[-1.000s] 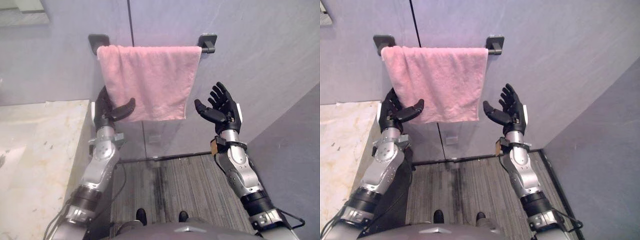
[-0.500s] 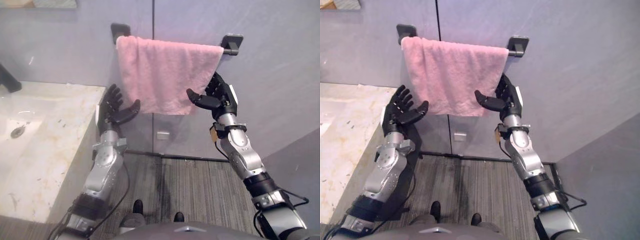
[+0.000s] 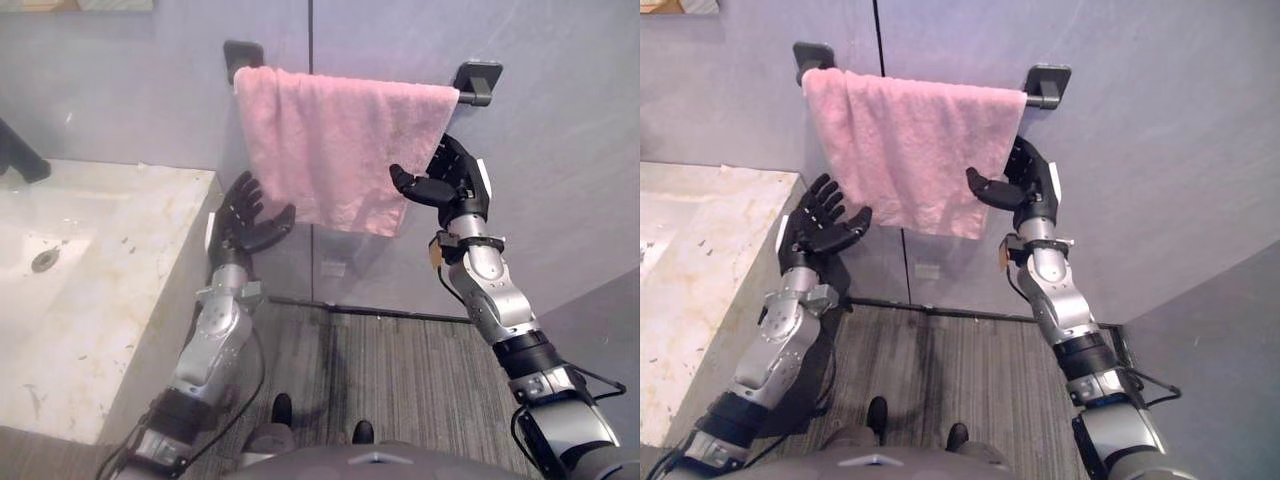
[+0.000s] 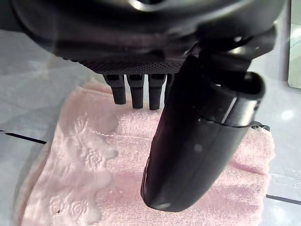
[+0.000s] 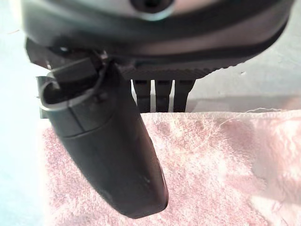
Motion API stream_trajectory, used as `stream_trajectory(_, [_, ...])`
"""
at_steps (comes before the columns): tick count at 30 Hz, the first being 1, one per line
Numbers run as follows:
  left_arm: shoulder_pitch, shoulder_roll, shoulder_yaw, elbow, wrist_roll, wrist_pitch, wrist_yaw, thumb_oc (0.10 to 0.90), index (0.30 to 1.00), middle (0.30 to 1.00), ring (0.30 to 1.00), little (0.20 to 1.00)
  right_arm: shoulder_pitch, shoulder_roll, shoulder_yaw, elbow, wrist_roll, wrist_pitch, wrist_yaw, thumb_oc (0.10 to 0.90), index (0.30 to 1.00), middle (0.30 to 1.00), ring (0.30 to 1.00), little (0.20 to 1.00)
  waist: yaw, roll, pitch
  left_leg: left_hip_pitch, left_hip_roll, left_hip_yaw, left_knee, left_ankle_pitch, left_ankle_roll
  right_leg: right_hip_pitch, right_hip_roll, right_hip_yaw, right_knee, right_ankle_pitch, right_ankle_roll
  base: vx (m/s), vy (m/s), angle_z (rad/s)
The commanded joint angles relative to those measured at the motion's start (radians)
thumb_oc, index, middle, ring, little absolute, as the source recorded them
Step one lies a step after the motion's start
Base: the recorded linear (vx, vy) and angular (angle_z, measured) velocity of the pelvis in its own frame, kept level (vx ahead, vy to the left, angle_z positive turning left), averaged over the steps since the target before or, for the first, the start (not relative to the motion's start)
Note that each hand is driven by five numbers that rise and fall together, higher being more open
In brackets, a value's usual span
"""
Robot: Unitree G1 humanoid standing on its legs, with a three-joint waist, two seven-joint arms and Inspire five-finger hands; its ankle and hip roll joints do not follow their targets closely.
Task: Organize the bathroom.
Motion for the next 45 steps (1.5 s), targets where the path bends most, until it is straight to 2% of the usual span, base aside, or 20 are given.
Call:
stream_trajectory(1, [-0.024, 0.042, 0.006, -0.069, 0.022, -0.133, -0.007, 0.800, 0.900, 0.900, 0.900, 0.900, -0.087, -0.009, -0.060, -0.110, -0.045, -0.114, -0.010, 0.800, 0.900, 0.900, 0.900, 0.900, -0.012, -0.050, -0.087, 0.048, 0.029, 0.080, 0.016, -0.019, -0.017, -0.014, -0.009, -0.003, -0.006, 0.021, -0.003, 0.00, 0.000, 0.00])
stream_trajectory(3, [-0.022, 0.040, 0.007, -0.069, 0.028, -0.128, -0.007, 0.800, 0.900, 0.900, 0.900, 0.900, -0.076, -0.005, -0.055, -0.114, -0.048, -0.119, -0.002, 0.800, 0.900, 0.900, 0.900, 0.900, -0.016, -0.047, -0.087, 0.051, 0.030, 0.084, 0.017, -0.018, -0.017, -0.014, -0.008, 0.003, -0.006, 0.021, -0.003, 0.00, 0.000, 0.00])
stream_trajectory(4, [-0.022, 0.040, 0.007, -0.069, 0.028, -0.127, -0.008, 0.800, 0.900, 0.900, 0.900, 0.900, -0.075, -0.006, -0.054, -0.115, -0.050, -0.123, -0.001, 0.758, 0.836, 0.836, 0.836, 0.836, -0.017, -0.045, -0.086, 0.052, 0.031, 0.084, 0.018, -0.017, -0.017, -0.014, -0.007, 0.005, -0.006, 0.021, -0.004, 0.00, 0.000, 0.00])
stream_trajectory(5, [-0.021, 0.041, 0.007, -0.068, 0.028, -0.128, -0.010, 0.800, 0.900, 0.900, 0.900, 0.900, -0.075, -0.008, -0.054, -0.116, -0.050, -0.126, -0.003, 0.676, 0.714, 0.714, 0.714, 0.714, -0.018, -0.044, -0.086, 0.052, 0.031, 0.085, 0.019, -0.015, -0.017, -0.014, -0.006, 0.006, -0.006, 0.021, -0.004, 0.00, 0.000, 0.00])
stream_trajectory(6, [-0.021, 0.042, 0.007, -0.067, 0.028, -0.129, -0.010, 0.800, 0.900, 0.900, 0.900, 0.900, -0.075, -0.009, -0.054, -0.118, -0.048, -0.127, -0.003, 0.638, 0.658, 0.658, 0.658, 0.658, -0.019, -0.044, -0.086, 0.052, 0.032, 0.086, 0.019, -0.015, -0.017, -0.014, -0.006, 0.007, -0.006, 0.021, -0.004, 0.00, 0.000, 0.00])
stream_trajectory(7, [-0.020, 0.042, 0.001, -0.063, 0.030, -0.133, -0.006, 0.800, 0.900, 0.900, 0.900, 0.900, -0.078, -0.009, -0.051, -0.119, -0.053, -0.132, -0.011, 0.549, 0.524, 0.524, 0.524, 0.524, -0.020, -0.042, -0.086, 0.052, 0.034, 0.089, 0.021, -0.013, -0.018, -0.012, -0.004, 0.010, -0.006, 0.018, -0.005, 0.00, 0.000, 0.00])
stream_trajectory(8, [-0.017, 0.043, -0.001, -0.062, 0.031, -0.136, -0.008, 0.800, 0.900, 0.900, 0.900, 0.900, -0.080, -0.010, -0.052, -0.119, -0.060, -0.137, -0.021, 0.400, 0.300, 0.300, 0.300, 0.300, -0.020, -0.041, -0.087, 0.053, 0.035, 0.091, 0.020, -0.013, -0.019, -0.012, -0.004, 0.011, -0.006, 0.017, -0.006, 0.00, 0.000, 0.00])
stream_trajectory(23, [0.011, 0.039, -0.014, -0.074, 0.029, -0.145, -0.006, 0.800, 0.900, 0.900, 0.900, 0.900, -0.044, -0.022, -0.076, -0.160, -0.094, -0.146, -0.056, 0.400, 0.300, 0.300, 0.300, 0.300, -0.029, -0.032, -0.085, 0.052, 0.042, 0.101, 0.020, -0.003, -0.023, -0.008, -0.002, 0.016, -0.006, 0.011, -0.008, 0.01, 0.002, -0.02])
stream_trajectory(31, [0.015, 0.042, -0.019, -0.094, 0.032, -0.134, 0.005, 0.800, 0.900, 0.900, 0.900, 0.900, 0.030, -0.025, -0.117, -0.167, -0.065, -0.170, -0.057, 0.400, 0.300, 0.300, 0.300, 0.300, -0.034, -0.031, -0.079, 0.051, 0.044, 0.100, 0.014, -0.005, -0.022, -0.007, -0.004, 0.011, -0.006, 0.012, -0.005, 0.00, 0.000, 0.00])
stream_trajectory(40, [0.012, 0.039, -0.023, -0.097, 0.036, -0.131, 0.022, 0.800, 0.900, 0.900, 0.900, 0.900, 0.043, -0.020, -0.117, -0.171, -0.070, -0.183, -0.065, 0.400, 0.300, 0.300, 0.300, 0.300, -0.032, -0.033, -0.075, 0.049, 0.042, 0.097, 0.013, -0.006, -0.022, -0.005, -0.004, 0.009, -0.006, 0.011, -0.005, 0.00, 0.000, 0.00])
stream_trajectory(41, [0.013, 0.038, -0.023, -0.099, 0.038, -0.129, 0.023, 0.800, 0.900, 0.900, 0.900, 0.900, 0.046, -0.019, -0.117, -0.176, -0.063, -0.183, -0.060, 0.442, 0.364, 0.364, 0.364, 0.364, -0.032, -0.033, -0.075, 0.049, 0.042, 0.097, 0.013, -0.007, -0.022, -0.005, -0.004, 0.007, -0.006, 0.012, -0.005, 0.00, 0.000, 0.00])
stream_trajectory(42, [0.014, 0.038, -0.021, -0.100, 0.039, -0.126, 0.023, 0.800, 0.900, 0.900, 0.900, 0.900, 0.049, -0.018, -0.118, -0.177, -0.062, -0.183, -0.055, 0.530, 0.495, 0.495, 0.495, 0.495, -0.031, -0.033, -0.075, 0.049, 0.042, 0.097, 0.013, -0.007, -0.022, -0.005, -0.004, 0.007, -0.006, 0.012, -0.005, 0.00, 0.000, 0.00])
stream_trajectory(43, [0.014, 0.037, -0.021, -0.099, 0.039, -0.124, 0.024, 0.800, 0.900, 0.900, 0.900, 0.900, 0.052, -0.016, -0.119, -0.178, -0.060, -0.184, -0.049, 0.800, 0.900, 0.900, 0.900, 0.900, -0.031, -0.034, -0.075, 0.049, 0.041, 0.097, 0.014, -0.007, -0.022, -0.004, -0.005, 0.006, -0.006, 0.012, -0.005, 0.00, 0.000, 0.00])
stream_trajectory(45, [0.013, 0.035, -0.022, -0.090, 0.040, -0.121, 0.020, 0.800, 0.900, 0.900, 0.900, 0.900, 0.054, -0.011, -0.116, -0.176, -0.045, -0.198, -0.047, 0.800, 0.900, 0.900, 0.900, 0.900, -0.031, -0.035, -0.074, 0.049, 0.040, 0.096, 0.014, -0.007, -0.021, -0.004, -0.005, 0.006, -0.006, 0.012, -0.005, 0.00, 0.000, 0.00])
